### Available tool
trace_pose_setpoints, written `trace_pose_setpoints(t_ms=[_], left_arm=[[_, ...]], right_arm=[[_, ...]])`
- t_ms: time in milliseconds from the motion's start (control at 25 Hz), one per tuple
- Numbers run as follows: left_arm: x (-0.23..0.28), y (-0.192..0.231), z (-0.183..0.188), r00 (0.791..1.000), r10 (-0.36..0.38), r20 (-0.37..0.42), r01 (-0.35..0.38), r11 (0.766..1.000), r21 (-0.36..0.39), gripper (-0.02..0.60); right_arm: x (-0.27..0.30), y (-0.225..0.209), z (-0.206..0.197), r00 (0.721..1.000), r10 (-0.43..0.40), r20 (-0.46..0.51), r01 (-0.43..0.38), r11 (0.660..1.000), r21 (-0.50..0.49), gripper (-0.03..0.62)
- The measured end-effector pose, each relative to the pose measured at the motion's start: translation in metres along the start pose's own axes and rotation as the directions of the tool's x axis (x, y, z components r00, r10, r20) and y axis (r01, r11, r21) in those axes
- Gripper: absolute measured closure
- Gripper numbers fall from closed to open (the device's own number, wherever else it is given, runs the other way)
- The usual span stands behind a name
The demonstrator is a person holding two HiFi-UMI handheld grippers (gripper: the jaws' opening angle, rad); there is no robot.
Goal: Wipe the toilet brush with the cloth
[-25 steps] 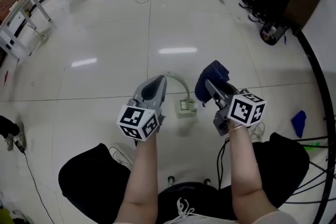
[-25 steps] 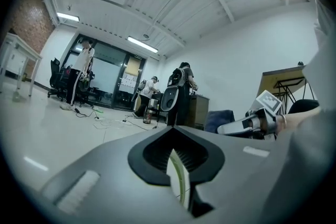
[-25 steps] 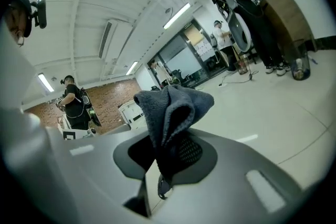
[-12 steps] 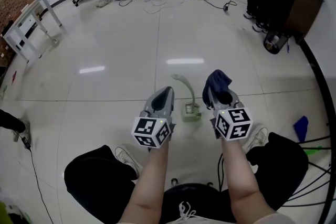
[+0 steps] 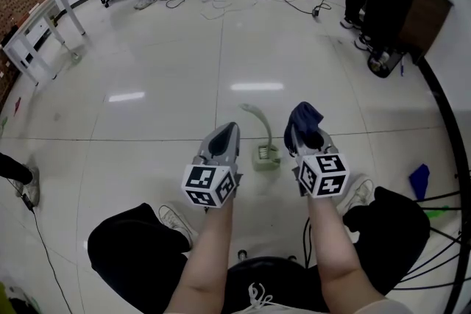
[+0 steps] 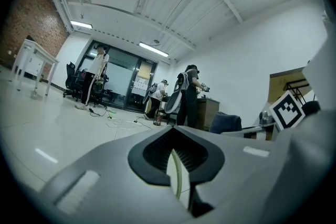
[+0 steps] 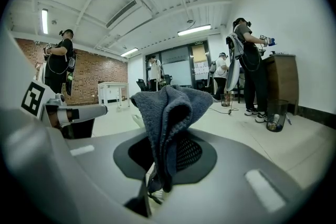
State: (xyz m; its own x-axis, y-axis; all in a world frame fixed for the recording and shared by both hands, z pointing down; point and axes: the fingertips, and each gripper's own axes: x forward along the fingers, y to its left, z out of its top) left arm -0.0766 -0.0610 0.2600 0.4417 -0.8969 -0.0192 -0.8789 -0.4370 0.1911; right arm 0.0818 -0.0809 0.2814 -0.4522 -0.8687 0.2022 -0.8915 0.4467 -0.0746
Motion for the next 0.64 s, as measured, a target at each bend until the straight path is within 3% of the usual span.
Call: trace_pose_setpoints(t_ms=[640], left_arm=[[0.0033,0.0025,-0.0072,1.000,0.005,-0.028,-0.005,1.000,0.007,0.575]], right_arm=[[0.0046,-0.0089,-0.0101,0.999,-0.022,-0.027,0.022,1.000,0.017,0.534]])
